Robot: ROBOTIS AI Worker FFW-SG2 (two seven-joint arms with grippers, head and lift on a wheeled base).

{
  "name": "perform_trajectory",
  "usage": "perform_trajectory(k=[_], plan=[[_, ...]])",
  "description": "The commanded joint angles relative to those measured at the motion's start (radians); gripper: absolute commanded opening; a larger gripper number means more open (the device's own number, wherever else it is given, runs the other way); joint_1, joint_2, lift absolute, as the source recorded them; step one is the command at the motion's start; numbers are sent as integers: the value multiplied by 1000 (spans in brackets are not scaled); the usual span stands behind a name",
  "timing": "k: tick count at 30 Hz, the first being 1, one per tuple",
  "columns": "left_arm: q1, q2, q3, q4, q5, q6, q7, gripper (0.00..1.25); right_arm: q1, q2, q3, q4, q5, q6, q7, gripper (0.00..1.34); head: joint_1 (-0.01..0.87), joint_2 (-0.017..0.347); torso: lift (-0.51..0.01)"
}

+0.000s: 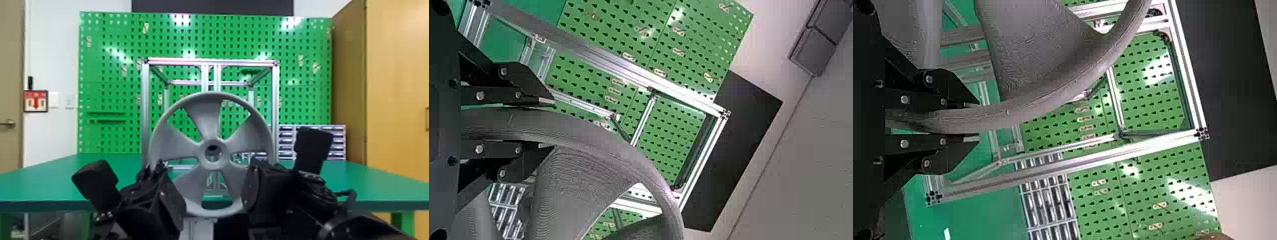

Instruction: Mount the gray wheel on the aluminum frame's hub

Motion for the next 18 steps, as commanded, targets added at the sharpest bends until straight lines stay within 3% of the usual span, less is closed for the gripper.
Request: perform_trajectory(k=[1,18], plan=[[-10,-1,0,3,-2,2,0,324,-7,1,2,4,2,-2,0,241,-5,6,-499],[-62,-9,-4,81,-3,-14,-23,325,-36,1,0,62,3,-15,0,241,-5,6,-499]])
